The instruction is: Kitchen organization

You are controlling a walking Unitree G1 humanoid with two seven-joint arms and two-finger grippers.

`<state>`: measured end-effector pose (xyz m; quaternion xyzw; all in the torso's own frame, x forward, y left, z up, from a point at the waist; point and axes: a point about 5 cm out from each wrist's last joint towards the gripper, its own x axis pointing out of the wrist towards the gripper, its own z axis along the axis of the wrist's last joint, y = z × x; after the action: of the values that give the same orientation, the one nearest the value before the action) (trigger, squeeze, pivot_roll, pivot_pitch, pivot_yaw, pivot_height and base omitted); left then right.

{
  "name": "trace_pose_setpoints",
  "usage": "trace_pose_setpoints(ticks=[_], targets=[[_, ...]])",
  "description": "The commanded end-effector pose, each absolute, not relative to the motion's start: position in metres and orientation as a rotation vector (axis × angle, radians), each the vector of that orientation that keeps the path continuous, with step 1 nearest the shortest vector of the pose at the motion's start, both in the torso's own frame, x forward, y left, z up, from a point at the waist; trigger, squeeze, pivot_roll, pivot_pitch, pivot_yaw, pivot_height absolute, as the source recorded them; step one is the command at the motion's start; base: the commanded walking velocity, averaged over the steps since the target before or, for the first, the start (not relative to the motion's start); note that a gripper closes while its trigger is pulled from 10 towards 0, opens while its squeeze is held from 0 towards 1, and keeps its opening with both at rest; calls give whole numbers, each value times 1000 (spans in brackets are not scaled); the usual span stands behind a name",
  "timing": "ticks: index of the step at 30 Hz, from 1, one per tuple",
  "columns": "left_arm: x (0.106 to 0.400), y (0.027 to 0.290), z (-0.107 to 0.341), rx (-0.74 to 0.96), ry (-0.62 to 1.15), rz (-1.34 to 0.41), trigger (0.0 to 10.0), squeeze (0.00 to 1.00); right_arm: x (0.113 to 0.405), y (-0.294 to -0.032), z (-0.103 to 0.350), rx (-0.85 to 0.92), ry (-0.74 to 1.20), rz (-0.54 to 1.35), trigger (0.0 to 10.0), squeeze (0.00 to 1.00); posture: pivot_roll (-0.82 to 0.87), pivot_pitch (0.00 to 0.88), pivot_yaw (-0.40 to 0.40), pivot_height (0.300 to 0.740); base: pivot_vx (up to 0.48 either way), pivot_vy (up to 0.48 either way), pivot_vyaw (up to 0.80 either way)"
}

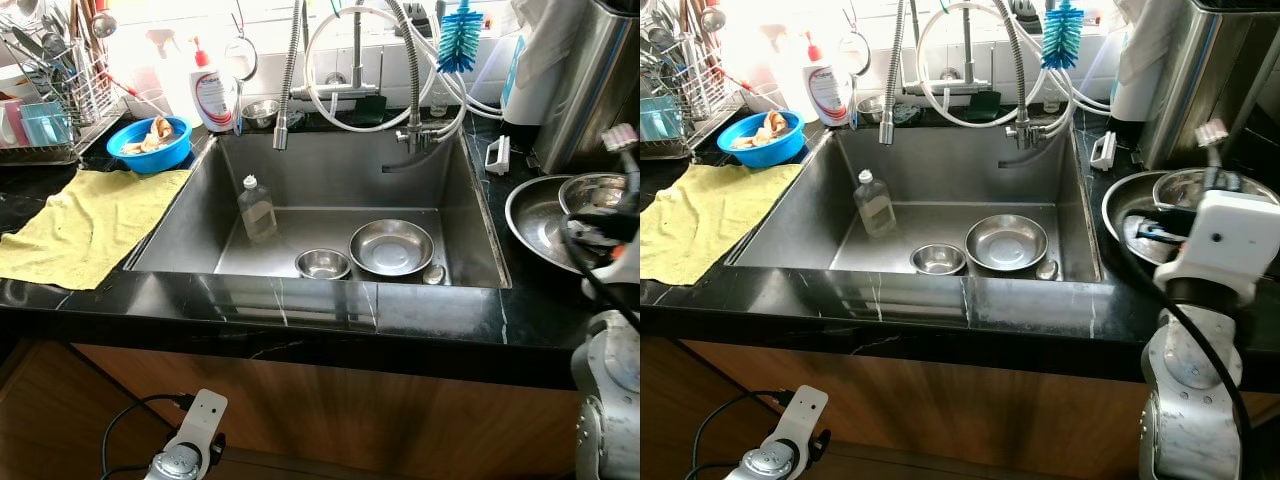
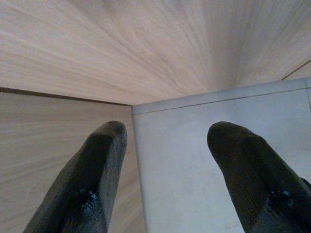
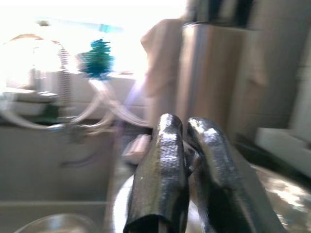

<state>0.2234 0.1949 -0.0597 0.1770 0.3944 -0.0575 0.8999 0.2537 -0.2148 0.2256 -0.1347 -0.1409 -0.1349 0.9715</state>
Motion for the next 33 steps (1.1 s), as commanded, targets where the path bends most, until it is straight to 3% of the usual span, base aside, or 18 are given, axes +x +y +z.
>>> trace_pose_setpoints(ticks=[1, 19, 33], targets=[[219, 200, -62, 380, 841, -110, 10000, 0, 258, -207, 225, -250, -276, -197, 10000, 0, -189, 0, 97, 740, 0, 0, 0], [219, 199, -62, 375, 841, -105, 10000, 0, 274, -188, 199, -125, -126, 123, 10000, 0, -177, 0, 86, 740, 0, 0, 0], [218, 199, -63, 365, 845, -102, 10000, 0, 287, -184, 182, -123, -9, 205, 10000, 0, -172, 0, 84, 740, 0, 0, 0]])
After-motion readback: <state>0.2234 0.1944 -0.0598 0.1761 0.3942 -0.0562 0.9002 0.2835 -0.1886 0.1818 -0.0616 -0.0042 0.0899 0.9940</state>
